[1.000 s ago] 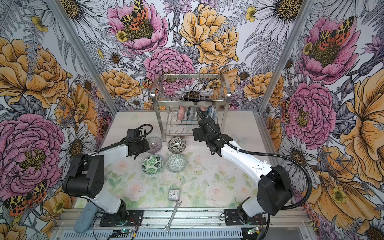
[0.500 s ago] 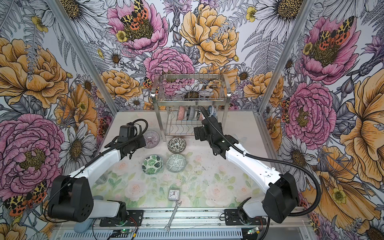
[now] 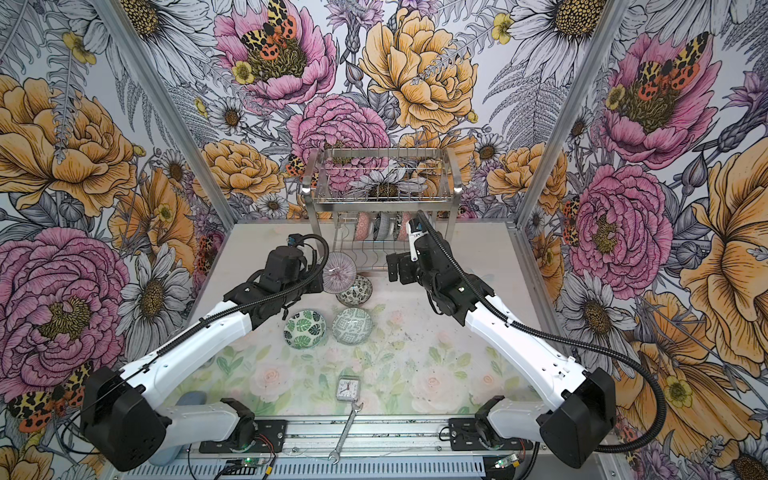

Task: Load the bowls into the dish rack
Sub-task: 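Raise the bowl toward the right gripper while right gripper grasps its rim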

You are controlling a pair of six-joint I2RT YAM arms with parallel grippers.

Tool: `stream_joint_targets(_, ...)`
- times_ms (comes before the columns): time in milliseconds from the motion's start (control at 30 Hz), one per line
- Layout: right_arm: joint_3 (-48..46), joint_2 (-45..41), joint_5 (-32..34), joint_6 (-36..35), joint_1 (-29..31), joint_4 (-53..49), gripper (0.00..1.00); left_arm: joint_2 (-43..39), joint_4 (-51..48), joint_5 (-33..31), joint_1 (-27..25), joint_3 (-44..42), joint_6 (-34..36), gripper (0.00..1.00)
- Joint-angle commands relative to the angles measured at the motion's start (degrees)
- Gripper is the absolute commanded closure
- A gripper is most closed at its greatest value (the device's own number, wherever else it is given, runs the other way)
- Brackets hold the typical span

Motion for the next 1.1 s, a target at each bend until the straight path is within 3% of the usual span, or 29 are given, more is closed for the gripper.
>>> stream_joint_targets(0, 1.9, 1.5, -2.3, 2.0, 2.0, 0.1, 0.0, 2.7, 4.5, -1.8, -1.8, 3.9, -1.2, 1.0)
stream_joint_targets(200, 2.1, 4.3, -3.5, 5.8, 3.4, 2.6, 0.0, 8.2, 6.7, -1.3, -4.6, 8.8, -0.9, 1.0)
stream_joint_targets(467, 2.1, 9.1, 0.7, 12.4, 4.0, 3.5, 0.04, 11.1, 7.7, -1.2, -7.6, 12.5, -0.6, 1.0)
stream_joint_targets(600, 3.5, 11.7, 1.7, 14.4, 4.0, 3.6, 0.18, 11.5, 7.8, -1.2, -8.4, 13.5, -0.3, 1.0)
stream_joint_targets(800, 5.2, 13.6, 2.2, 15.3, 4.0, 3.6, 0.52, 10.8, 7.7, -1.6, -9.2, 13.8, 0.0, 1.0)
stream_joint_targets(933, 4.7, 13.5, 1.6, 15.4, 4.1, 3.6, 0.6, 10.5, 7.9, -1.7, -9.5, 13.7, 0.2, 1.0)
stream_joint_targets(1067, 4.2, 13.0, 1.4, 15.0, 4.1, 3.6, 0.76, 11.0, 8.0, -1.3, -9.5, 13.4, 0.2, 1.0)
